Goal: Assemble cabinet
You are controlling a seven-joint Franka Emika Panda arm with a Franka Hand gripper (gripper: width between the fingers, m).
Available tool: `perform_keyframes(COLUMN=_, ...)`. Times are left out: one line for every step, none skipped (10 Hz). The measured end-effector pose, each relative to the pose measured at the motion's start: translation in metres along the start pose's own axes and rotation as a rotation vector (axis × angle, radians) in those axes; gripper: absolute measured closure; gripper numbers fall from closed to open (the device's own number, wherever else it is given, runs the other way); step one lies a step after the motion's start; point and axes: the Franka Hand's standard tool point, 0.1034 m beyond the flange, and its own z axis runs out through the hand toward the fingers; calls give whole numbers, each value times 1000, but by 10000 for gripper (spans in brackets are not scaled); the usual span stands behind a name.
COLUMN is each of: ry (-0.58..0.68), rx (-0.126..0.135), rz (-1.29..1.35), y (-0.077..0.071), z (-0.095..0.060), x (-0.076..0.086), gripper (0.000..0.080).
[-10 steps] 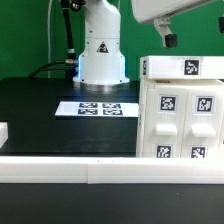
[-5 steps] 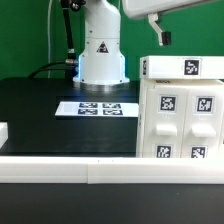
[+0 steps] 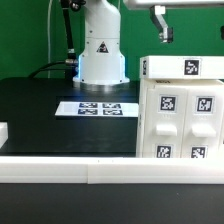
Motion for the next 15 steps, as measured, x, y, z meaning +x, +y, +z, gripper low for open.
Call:
perform_keyframes(ry=-26, rx=3, rz=-104, y=0, z=2, x=-2, gripper=2)
perform_keyframes(ry=-59, rx=13, rz=-231, y=1, z=4, x=-3, gripper=2)
perform_keyframes(ry=-53, rx=12, rz=-272, y=2, z=3, x=-2, gripper=2)
perform_keyframes(ry=-54, rx=13, rz=-313, y=2, z=4, x=-2, gripper=2)
perform_keyframes(ry=-56, rx=10, rz=-415, y=3, z=4, x=-2, gripper=2)
perform_keyframes(ry=-66, rx=-2, rz=-563, y=3, z=4, x=-3, gripper=2)
perform_keyframes(ry=-75, rx=-8, rz=-653, y=1, z=6, x=-3, gripper=2)
perform_keyframes(ry=-93, rx=-20, rz=-786, y=0, z=10, x=-4, gripper=2)
perform_keyframes(ry=-110, rx=-28, rz=-874, y=1, z=14, x=-4, gripper=2)
perform_keyframes(ry=-122, rx=-27, rz=-934, y=2, z=17, x=-5, gripper=2)
perform_keyframes(ry=-130, rx=-26, rz=-1001, y=3, z=18, x=-6, gripper=2)
perform_keyframes(ry=-136, rx=-23, rz=-1033, y=3, z=21, x=-7, gripper=2)
perform_keyframes(ry=-142, rx=-18, rz=-1117, y=4, z=23, x=-9, gripper=2)
perform_keyframes(ry=-149, rx=-15, rz=-1175, y=5, z=25, x=-11, gripper=2)
perform_keyframes(ry=-154, rx=-12, rz=-1171, y=6, z=28, x=-13, gripper=2)
